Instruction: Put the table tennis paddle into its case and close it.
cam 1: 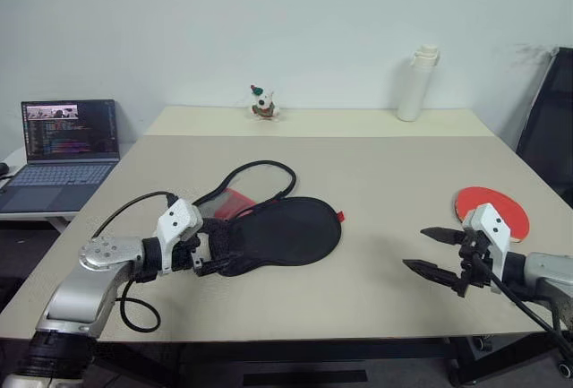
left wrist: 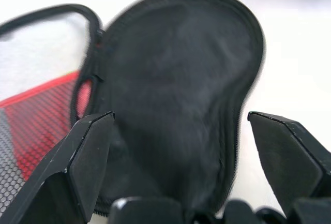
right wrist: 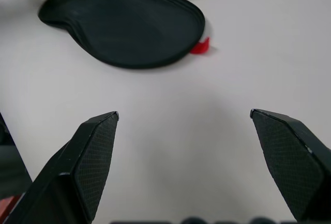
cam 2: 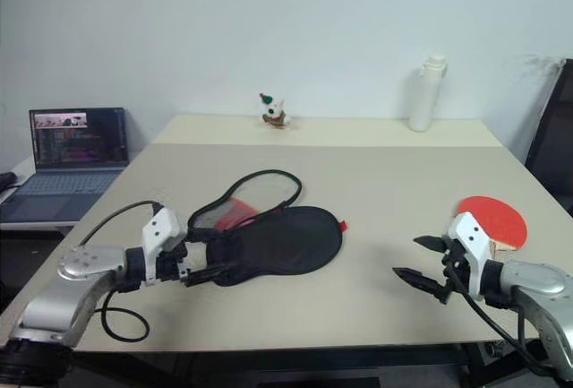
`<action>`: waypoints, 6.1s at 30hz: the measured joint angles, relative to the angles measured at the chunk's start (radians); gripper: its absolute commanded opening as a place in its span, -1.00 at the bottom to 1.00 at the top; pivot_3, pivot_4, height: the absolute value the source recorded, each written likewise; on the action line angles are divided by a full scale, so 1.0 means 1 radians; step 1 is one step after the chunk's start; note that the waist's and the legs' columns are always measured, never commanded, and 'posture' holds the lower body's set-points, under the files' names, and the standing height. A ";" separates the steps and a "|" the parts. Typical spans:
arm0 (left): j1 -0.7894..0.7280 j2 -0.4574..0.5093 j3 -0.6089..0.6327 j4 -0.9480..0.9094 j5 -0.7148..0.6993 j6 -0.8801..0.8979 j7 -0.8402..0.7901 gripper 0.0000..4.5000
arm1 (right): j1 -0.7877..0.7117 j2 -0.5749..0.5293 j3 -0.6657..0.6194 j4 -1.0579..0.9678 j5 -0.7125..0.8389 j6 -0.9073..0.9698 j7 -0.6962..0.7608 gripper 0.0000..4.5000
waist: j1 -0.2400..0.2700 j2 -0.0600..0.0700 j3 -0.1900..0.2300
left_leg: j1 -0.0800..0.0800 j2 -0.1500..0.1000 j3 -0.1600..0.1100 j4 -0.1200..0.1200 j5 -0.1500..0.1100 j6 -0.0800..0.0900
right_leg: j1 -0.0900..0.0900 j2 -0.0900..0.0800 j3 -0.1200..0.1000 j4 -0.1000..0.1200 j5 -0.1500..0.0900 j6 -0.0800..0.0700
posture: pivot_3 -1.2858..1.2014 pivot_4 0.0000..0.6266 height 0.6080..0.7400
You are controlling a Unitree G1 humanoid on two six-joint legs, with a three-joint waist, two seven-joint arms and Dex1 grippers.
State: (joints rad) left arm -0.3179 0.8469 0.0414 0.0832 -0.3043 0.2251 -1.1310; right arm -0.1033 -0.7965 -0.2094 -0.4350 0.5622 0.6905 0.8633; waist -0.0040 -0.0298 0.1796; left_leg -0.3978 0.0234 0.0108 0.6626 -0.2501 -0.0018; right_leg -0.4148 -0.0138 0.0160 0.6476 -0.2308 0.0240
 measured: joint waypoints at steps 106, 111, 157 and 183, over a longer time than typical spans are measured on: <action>-0.128 -0.236 0.119 0.021 -0.047 0.247 0.246 0.76 | -0.522 0.671 0.243 0.599 -0.211 0.170 -0.624 0.92 | -0.030 0.001 -0.002 | -0.001 -0.007 -0.004 0.000 0.000 0.000 | 0.000 -0.006 0.000 0.002 0.004 -0.001 | 0.03 -0.52 1.00; -0.128 -0.236 0.118 0.007 -0.050 0.247 0.246 0.76 | -0.539 0.730 0.255 0.601 -0.232 0.170 -0.636 0.30 | -0.029 0.001 -0.002 | -0.003 -0.008 -0.003 0.000 0.000 0.000 | -0.005 -0.007 0.001 0.005 0.004 -0.001 | 0.03 -0.52 1.00; -0.297 -0.347 -0.096 0.063 -0.017 0.111 0.156 0.76 | -0.652 0.207 0.198 0.888 -0.224 0.327 -0.247 -0.97 | -0.025 0.001 -0.001 | -0.005 -0.009 -0.001 0.000 0.000 0.000 | -0.004 -0.006 0.002 0.002 0.002 0.003 | 0.03 -0.52 1.00; -0.296 -0.369 -0.118 0.093 -0.003 0.063 0.107 0.76 | -0.393 0.150 -0.136 0.530 -0.354 0.281 -0.538 0.99 | -0.021 0.001 -0.001 | -0.006 -0.009 -0.002 0.000 0.000 0.000 | -0.005 -0.006 0.002 0.002 0.002 0.003 | 0.03 -0.52 1.00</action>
State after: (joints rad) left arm -0.6139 0.4778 -0.0767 0.1762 -0.3069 0.2877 -1.0238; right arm -0.4961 -0.6469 -0.3450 0.0945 0.2086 0.9710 0.3256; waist -0.0251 -0.0284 0.1788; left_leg -0.4038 0.0145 0.0090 0.6623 -0.2499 -0.0017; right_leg -0.4194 -0.0202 0.0178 0.6491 -0.2291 0.0268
